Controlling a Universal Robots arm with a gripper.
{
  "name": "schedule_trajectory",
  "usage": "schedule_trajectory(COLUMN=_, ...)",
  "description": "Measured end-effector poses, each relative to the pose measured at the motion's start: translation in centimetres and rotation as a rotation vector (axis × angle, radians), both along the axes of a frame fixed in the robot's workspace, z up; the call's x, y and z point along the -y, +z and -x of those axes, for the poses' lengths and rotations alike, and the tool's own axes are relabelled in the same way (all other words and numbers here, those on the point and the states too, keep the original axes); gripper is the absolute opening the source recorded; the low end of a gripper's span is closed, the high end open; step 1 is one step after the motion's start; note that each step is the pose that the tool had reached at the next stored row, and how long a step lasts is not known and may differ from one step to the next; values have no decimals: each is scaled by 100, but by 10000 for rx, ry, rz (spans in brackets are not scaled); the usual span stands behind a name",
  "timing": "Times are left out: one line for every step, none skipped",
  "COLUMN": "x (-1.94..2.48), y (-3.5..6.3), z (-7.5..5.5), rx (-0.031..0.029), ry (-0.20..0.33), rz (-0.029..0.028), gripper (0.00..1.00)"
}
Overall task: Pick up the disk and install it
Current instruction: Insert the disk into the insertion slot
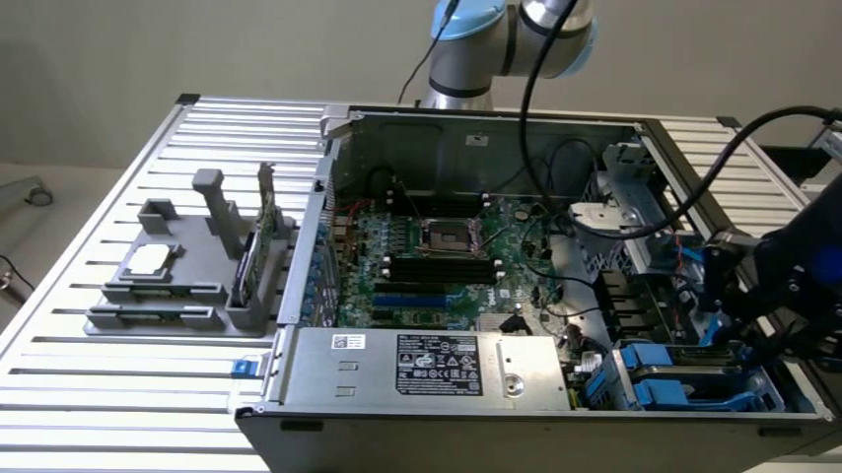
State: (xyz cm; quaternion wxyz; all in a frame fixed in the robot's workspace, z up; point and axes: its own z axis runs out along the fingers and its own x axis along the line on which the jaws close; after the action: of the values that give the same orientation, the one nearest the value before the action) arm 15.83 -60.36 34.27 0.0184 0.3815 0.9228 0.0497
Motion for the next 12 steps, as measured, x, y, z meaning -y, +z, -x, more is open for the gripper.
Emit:
schedule_trajectory(x=-2, y=-1, z=-3, rx=0, ry=-58, rz=-2, gripper=33)
schedule_trajectory(x=-4, y=-1, z=-5, rx=0, ry=-114, rz=-2, gripper=33)
schedule_trajectory(x=-6, y=0, z=-8, rx=0, ry=-166, rz=-2, gripper=33)
schedule_trajectory(x=-9, y=0, z=-10, rx=0, ry=-214, rz=0, gripper=33)
schedule_trajectory(x=-11, y=0, z=-11, rx=0, ry=-260, rz=0, gripper=33)
schedule_trajectory(x=-14, y=0, z=-12, rx=0, ry=-306, rz=0, gripper=33)
schedule_trajectory(x=-18, y=0, z=-13, rx=-2, ry=-343, rz=0, gripper=33)
schedule_trajectory(x=-22, y=-1, z=-14, rx=-6, ry=-375, rz=-2, gripper=33)
schedule_trajectory(x=-28, y=-1, z=-15, rx=-17, ry=-404, rz=-1, gripper=33)
schedule_trajectory(x=-34, y=-1, z=-16, rx=-33, ry=-429, rz=-1, gripper=33)
schedule_trajectory(x=-41, y=-3, z=-18, rx=-51, ry=-451, rz=-1, gripper=33)
schedule_trajectory(x=-48, y=-4, z=-20, rx=-71, ry=-474, rz=0, gripper=33)
